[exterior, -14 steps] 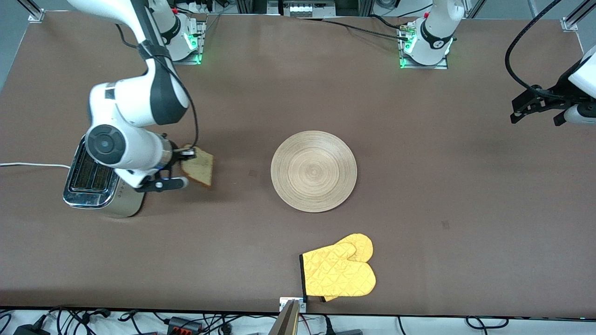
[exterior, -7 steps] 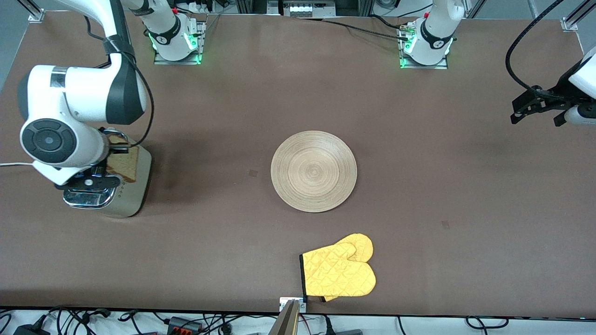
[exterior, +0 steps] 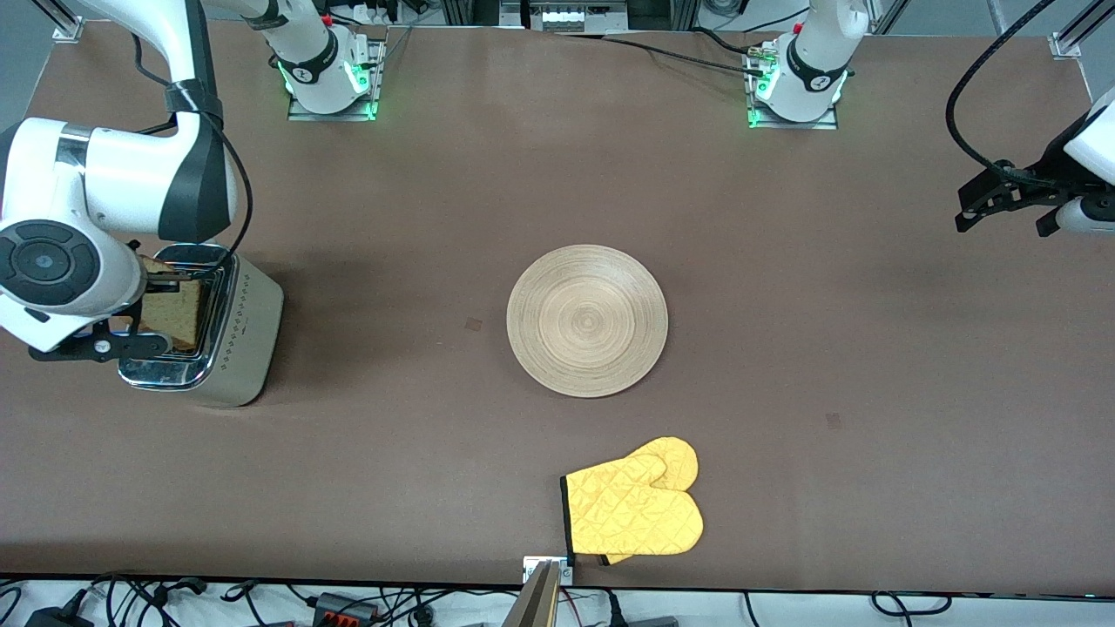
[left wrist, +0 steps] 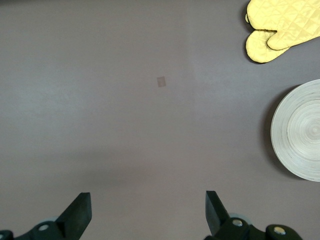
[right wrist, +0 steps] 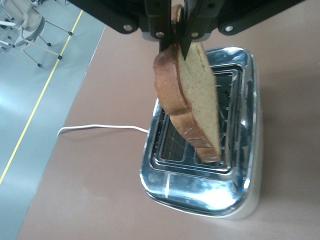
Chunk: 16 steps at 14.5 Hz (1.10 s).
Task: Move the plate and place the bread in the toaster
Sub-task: 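Lower the bread into the toaster slot and open the right gripper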
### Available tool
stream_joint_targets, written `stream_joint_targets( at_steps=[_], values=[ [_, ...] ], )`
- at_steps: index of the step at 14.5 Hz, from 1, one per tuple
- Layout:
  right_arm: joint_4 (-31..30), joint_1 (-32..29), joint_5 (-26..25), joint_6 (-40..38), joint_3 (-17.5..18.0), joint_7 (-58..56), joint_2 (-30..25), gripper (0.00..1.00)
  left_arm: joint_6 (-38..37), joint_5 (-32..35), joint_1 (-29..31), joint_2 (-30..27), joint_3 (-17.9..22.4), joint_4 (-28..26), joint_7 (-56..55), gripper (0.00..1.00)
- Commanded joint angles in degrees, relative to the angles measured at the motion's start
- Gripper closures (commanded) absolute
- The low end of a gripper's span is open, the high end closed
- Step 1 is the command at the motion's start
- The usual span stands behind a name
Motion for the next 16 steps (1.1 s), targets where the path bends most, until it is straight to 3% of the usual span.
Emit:
stream_joint_targets(
  at_steps=[1,16],
  values=[
    [0.90,-1.58,4.12,0.13,-0.94,-0.37,1.32,1.00,0.05,-0.26,0.04,0.56,-0.33,1.07,0.07,0.00],
    [0.11,-3.07,11.50,0.13,-0.59,-0.11,4.31,1.00,0.05,-0.26,-0.40,0.65,-0.50,1.59,0.16,0.00]
  ],
)
